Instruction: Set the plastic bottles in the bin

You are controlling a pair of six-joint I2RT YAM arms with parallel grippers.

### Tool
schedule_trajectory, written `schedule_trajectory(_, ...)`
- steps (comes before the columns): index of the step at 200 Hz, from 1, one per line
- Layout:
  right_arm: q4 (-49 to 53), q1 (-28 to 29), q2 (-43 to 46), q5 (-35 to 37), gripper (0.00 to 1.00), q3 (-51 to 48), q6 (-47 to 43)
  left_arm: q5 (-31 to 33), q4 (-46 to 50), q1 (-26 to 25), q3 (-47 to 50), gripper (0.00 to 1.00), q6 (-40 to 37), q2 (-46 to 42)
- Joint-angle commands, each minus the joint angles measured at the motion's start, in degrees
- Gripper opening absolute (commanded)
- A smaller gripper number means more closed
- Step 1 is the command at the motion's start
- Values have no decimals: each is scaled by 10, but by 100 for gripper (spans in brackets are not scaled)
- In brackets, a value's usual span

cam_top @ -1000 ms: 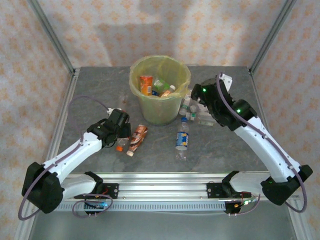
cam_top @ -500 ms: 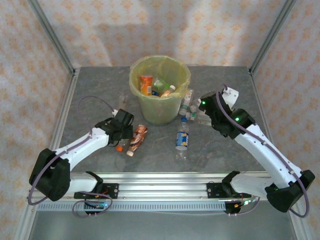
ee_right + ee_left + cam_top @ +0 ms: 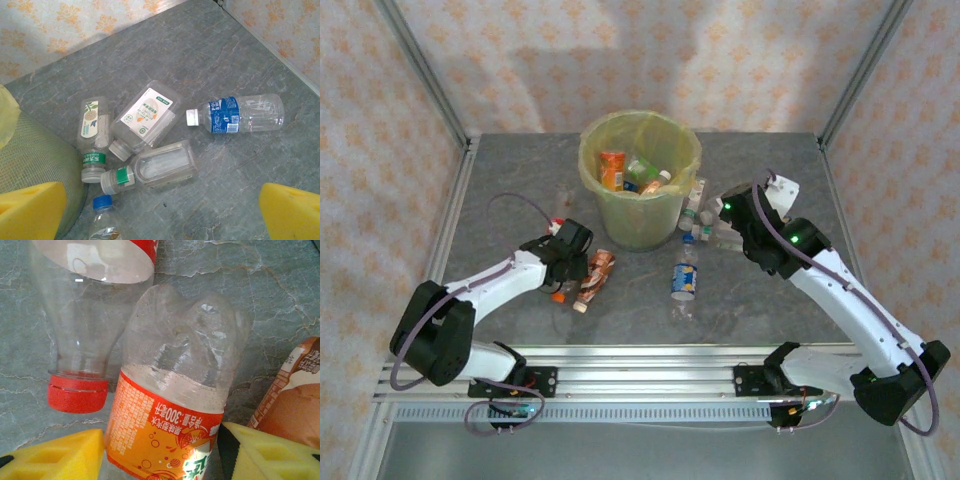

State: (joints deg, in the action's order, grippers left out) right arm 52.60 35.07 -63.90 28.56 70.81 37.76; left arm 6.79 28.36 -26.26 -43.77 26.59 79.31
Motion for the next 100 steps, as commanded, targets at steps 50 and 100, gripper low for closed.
schedule_trajectory(50,-4,-3,4,16,99,-7,6,4,-18,-15,-17,63,25,22)
schedule_trajectory(100,-4,-4,4,15,99,-8,6,18,-22,-19,-30,63,28,45)
